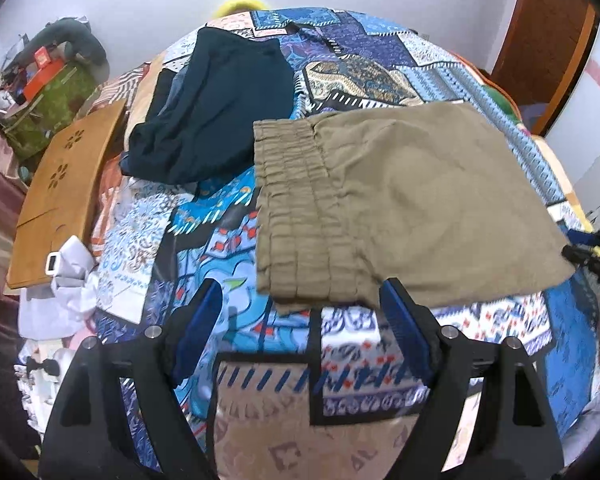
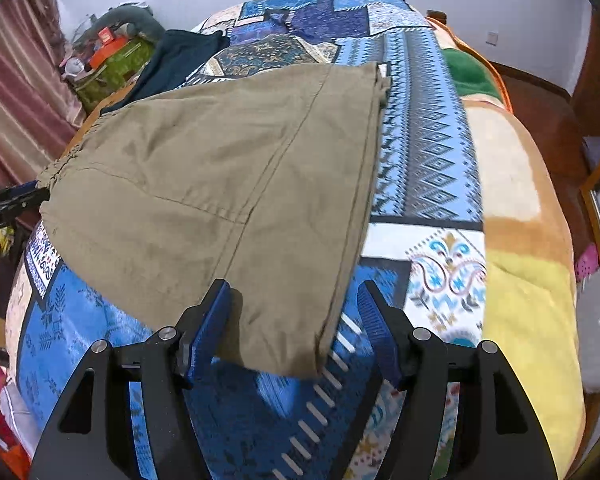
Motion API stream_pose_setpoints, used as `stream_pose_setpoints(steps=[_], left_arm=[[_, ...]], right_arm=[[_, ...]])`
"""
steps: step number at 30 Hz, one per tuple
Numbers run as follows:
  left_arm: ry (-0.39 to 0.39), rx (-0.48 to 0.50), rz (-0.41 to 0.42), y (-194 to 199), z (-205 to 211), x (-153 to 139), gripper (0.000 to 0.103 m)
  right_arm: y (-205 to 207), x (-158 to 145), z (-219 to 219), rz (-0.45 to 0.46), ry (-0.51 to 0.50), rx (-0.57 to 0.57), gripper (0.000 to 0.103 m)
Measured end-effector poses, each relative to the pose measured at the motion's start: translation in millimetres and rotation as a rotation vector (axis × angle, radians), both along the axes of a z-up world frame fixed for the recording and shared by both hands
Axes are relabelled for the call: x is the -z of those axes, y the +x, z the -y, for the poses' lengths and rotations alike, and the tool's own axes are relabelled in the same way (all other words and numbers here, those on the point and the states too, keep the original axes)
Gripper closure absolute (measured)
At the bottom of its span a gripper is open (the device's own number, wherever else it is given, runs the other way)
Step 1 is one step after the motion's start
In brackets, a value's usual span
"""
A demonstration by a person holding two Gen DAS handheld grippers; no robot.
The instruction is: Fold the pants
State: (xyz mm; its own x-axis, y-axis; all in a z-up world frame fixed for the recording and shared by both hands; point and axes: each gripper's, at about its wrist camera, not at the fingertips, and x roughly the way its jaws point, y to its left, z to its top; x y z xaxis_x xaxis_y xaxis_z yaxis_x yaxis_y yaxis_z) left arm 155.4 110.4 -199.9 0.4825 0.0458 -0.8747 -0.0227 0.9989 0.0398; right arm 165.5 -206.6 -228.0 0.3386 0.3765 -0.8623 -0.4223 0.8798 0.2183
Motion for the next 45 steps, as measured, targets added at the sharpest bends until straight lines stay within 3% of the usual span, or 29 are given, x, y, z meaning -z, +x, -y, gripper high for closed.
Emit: stream_pose_setpoints(steps=[5,12,16,21,29,36,42,44,45], left_arm=[[0.001,-0.038,-0.008,-14,-8,-2,0.022],[-0.186,-0.103,0.078,-20,-20,-39,0.021],[-0.275,-0.086,0.055,-14,-8,-35,0.021],[-0.348,-0.071,-0.013,-7,7,-13,0.021],[-0.484,-0.09,-0.053,-1,8,8,0.021],[-0.624,-0.128,-0.056,22,-4,21,0.006],[-0.608,-0.181,-0.046,43,-6,27,0.008],[-0.555,-0.199,-0.042,47,-6,26,0.021],[-0.502,-0.205,-0.039,48,-5,24,0.032]], right_arm=[[-6,-15,0,0.04,-0.009,-0.01,0.041],[-6,-64,-23,0.187,0.062,-0.037,0.041],[-7,-79,-48,0.254,0.103,-0.076,0.038],[-7,-66,-81,0.258,0.099,-0.113,0.037],[1,-25,-107,0.175,0.042,-0.15,0.037],[3,-17,-100,0.118,0.096,-0.145,0.037],[0,-15,-100,0.109,0.113,-0.145,0.037],[0,-14,-100,0.106,0.119,-0.141,0.037],[0,-14,-100,0.107,0.121,-0.139,0.037]])
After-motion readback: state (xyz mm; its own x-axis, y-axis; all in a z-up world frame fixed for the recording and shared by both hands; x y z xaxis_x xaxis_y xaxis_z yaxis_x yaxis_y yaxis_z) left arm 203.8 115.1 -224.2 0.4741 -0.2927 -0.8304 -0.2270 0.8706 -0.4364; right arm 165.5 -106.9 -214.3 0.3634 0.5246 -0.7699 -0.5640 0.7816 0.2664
